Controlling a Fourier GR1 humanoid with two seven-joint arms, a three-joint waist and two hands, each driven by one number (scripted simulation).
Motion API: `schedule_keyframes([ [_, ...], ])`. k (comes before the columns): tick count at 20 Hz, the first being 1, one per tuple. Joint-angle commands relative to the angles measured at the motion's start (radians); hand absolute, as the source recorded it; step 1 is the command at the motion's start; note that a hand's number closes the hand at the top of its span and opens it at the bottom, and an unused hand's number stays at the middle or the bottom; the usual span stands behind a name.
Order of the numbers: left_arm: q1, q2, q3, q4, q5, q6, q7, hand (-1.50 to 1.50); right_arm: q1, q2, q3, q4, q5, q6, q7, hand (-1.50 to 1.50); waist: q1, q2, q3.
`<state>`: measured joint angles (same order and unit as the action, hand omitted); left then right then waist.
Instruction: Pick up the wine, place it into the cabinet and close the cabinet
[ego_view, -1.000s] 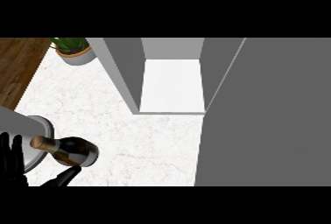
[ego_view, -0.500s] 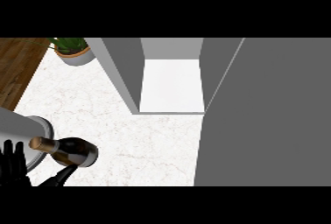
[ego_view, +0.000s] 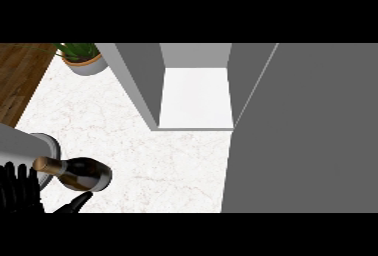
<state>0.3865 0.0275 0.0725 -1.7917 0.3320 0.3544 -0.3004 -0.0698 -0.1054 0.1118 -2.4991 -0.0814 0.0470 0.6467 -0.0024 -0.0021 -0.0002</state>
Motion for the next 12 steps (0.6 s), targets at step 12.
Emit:
schedule_keyframes([
  [12,-0.104,-0.024,0.073,0.324,0.036,-0.143,-0.195,-1.50,0.068,0.031,0.025,-0.140,-0.038,0.012,0.037,-1.50,-0.003,0.001,0.000],
])
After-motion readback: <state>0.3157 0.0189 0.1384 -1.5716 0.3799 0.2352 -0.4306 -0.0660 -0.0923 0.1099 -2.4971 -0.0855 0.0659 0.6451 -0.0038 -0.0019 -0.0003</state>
